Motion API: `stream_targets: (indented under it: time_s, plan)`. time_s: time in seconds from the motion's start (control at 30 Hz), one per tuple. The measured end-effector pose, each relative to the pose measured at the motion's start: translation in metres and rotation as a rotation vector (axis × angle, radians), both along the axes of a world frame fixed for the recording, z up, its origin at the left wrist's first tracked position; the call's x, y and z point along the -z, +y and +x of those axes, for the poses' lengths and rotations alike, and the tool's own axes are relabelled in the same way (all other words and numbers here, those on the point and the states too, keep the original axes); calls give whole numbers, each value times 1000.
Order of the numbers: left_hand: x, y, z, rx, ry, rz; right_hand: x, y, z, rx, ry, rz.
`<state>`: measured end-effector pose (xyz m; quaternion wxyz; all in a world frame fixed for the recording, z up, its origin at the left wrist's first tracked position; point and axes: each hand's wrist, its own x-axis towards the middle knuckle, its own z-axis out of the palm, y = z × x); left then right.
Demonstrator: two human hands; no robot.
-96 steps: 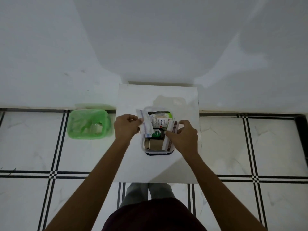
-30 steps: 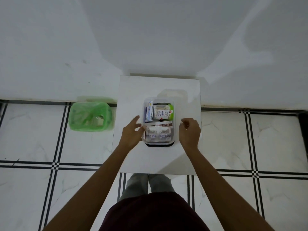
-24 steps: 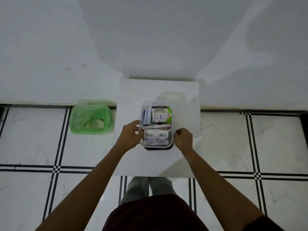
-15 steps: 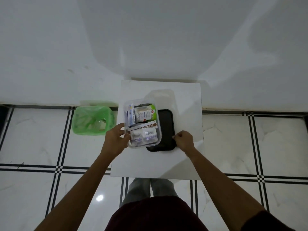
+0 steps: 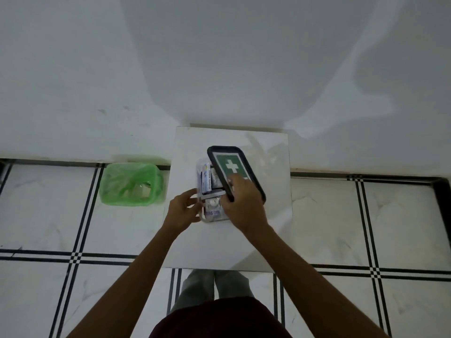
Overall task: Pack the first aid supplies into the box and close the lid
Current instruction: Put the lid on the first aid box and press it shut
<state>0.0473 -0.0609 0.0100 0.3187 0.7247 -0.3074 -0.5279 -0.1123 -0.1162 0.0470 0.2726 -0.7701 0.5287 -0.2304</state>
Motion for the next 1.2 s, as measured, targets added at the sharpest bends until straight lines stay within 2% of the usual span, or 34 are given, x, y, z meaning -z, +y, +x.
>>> stream_targets:
  time_s: [0.1,0.2,0.3,0.37,0.43,0.5,0.57,0.67,0.83,1.03,1.2]
  plan:
    - [1,1,2,-59,118,51,13,16,19,-65,-16,-113]
    - [-8,-1,-2,-136,141,-10,26,35,34,-71,0,-100]
    - [-15,-7,-11,-133,75,-97,36,45,43,-62,-43,-12]
    - [-10,-10,-13,-84,-39,-114,35,46,41,-39,-100,15]
    - [-4,-12,-14,-45,-167,-126,29,37,29,113,-69,-12]
    - [-1,-12,-16,-48,-234,-146,29,18,9,324,98,-48]
    - [2,-11,-18,-73,-250,-167,39,0,-12,443,211,67]
    - [7,-6,-20,-112,-234,-179,57,-9,-27,326,130,246]
    - [11,-4,-21,-173,-244,-200,62,-8,-27,243,122,190]
    - [13,2,-28,-237,-435,-223,69,3,-30,179,130,162]
    - [18,11,-35,-284,-427,-208,71,7,-28,207,132,168]
